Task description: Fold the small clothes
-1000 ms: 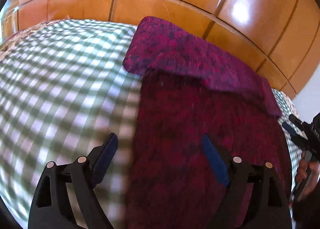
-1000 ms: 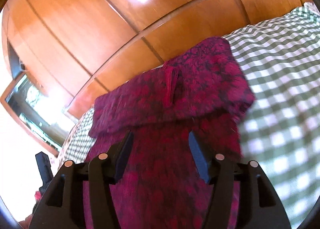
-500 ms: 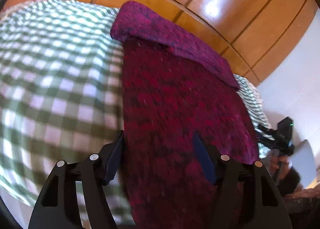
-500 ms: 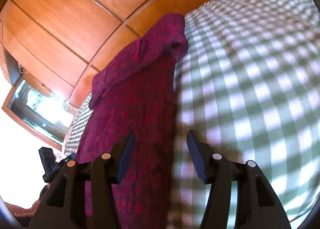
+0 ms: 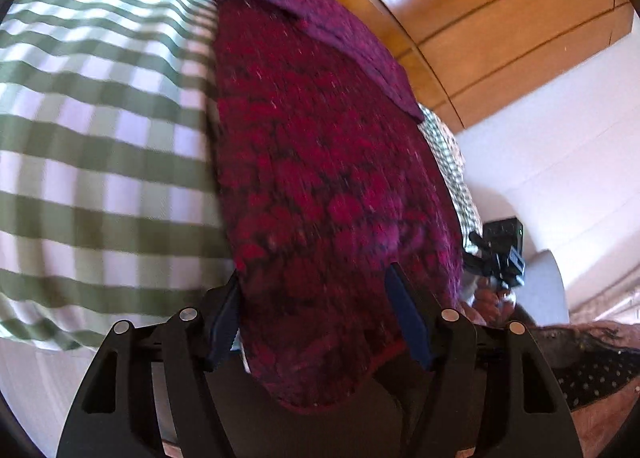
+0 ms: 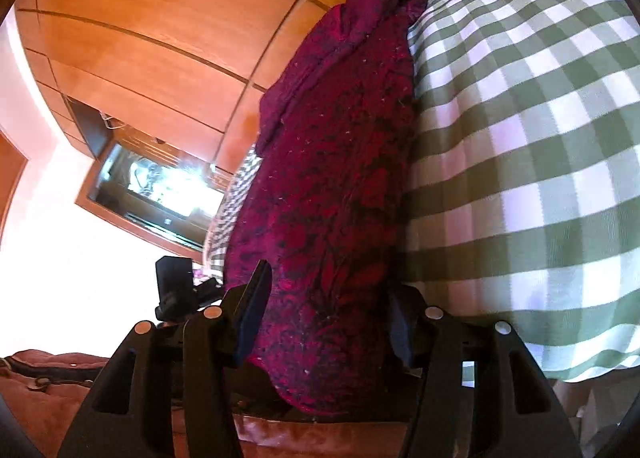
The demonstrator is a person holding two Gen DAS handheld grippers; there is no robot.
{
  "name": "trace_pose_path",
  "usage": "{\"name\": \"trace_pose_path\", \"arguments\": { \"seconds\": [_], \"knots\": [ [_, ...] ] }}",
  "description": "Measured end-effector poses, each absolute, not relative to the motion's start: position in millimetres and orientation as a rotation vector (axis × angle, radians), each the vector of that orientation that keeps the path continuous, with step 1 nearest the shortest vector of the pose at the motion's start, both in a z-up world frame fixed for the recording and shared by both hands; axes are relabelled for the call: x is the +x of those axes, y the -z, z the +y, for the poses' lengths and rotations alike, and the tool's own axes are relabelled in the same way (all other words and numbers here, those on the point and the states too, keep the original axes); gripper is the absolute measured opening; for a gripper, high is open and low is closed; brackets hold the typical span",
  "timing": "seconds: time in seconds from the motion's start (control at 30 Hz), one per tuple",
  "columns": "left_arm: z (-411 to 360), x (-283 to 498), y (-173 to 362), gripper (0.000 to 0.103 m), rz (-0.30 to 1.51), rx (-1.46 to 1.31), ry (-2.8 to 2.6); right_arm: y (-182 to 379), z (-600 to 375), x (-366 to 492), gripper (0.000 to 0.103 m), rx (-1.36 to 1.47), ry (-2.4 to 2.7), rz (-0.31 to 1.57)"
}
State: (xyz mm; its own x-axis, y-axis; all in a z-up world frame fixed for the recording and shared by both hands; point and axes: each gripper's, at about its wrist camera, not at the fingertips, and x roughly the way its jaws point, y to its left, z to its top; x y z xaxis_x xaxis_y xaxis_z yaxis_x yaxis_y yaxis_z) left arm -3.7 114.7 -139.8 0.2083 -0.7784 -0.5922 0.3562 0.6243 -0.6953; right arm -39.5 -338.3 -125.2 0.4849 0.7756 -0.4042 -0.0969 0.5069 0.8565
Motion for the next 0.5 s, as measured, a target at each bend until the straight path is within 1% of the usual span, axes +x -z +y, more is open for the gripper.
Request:
{"name": "trace_pose_path", "arguments": {
  "seconds": [0.13,0.17,0.2,0.23,0.27,0.3,0.33,0.37,0.43,0.47,0.5],
  "knots": [
    [99,-10,145,0.067,1.149,-0.41,0.881,126,-328,-35,0.053,0.82,-0.638,0.964],
    [96,-12,146,0.067,1.167,-0.399,0.892,123,-326,-37,0.052,0.803,-0.644,0.97],
    [92,-14,148,0.067,1.19,-0.392,0.909,123,-322,-36,0.049,0.777,-0.66,0.994],
    [85,-16,150,0.057,1.223,-0.373,0.932,122,-318,-38,0.045,0.758,-0.669,1.013],
    [80,-19,150,0.047,1.234,-0.34,0.938,120,-316,-37,0.031,0.735,-0.674,1.029],
    [76,-22,147,0.037,1.226,-0.295,0.934,118,-316,-39,0.024,0.719,-0.678,1.031],
    [74,-20,142,0.03,1.214,-0.298,0.937,115,-319,-42,0.022,0.724,-0.69,1.012],
    [76,-20,138,0.026,1.198,-0.319,0.946,112,-323,-44,0.02,0.742,-0.707,0.982],
    [82,-17,125,0.022,1.137,-0.371,0.96,105,-332,-47,0.019,0.798,-0.724,0.92],
    [84,-16,120,0.022,1.112,-0.387,0.963,101,-336,-48,0.018,0.831,-0.73,0.881],
    [88,-17,112,0.021,1.08,-0.41,0.969,95,-343,-51,0.017,0.87,-0.738,0.82]
  ]
}}
